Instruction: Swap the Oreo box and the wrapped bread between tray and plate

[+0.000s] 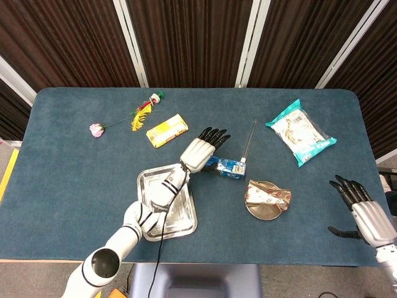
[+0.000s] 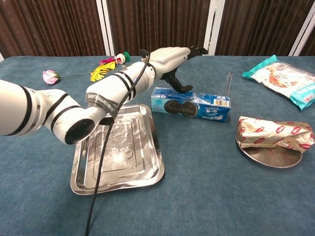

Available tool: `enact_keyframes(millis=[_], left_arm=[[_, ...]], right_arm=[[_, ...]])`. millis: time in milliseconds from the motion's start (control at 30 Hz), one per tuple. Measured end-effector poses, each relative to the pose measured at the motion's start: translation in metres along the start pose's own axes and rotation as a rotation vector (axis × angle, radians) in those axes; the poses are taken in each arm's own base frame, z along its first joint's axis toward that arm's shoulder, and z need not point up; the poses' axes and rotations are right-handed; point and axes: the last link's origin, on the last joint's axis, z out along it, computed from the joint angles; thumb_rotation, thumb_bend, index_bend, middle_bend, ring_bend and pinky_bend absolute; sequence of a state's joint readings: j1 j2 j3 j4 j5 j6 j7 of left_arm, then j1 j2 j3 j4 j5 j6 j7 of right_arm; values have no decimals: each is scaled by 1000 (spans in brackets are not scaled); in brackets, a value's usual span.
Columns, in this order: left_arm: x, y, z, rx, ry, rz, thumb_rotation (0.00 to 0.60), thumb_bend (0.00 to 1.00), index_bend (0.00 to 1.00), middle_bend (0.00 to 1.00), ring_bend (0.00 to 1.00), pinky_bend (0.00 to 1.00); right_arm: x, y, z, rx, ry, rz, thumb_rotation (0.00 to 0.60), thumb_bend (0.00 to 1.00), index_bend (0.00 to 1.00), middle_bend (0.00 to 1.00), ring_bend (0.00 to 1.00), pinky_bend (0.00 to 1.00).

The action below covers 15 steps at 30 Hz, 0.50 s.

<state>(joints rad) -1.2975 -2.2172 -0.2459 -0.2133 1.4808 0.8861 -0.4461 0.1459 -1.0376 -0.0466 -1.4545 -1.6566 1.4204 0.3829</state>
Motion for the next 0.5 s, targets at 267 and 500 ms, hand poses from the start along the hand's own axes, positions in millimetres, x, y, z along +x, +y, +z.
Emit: enact_keyframes(millis=[267, 500], left_arm=[[19, -9, -25, -78, 82, -35, 600, 353, 0, 0, 0, 0], [35, -27, -97, -87, 60, -61, 600, 356, 0, 0, 0, 0]], right_arm=[[-11, -14, -4, 65, -11, -24, 600, 123, 0, 0, 0, 0], [-26, -36, 14, 122, -15, -43, 600, 134, 0, 0, 0, 0]])
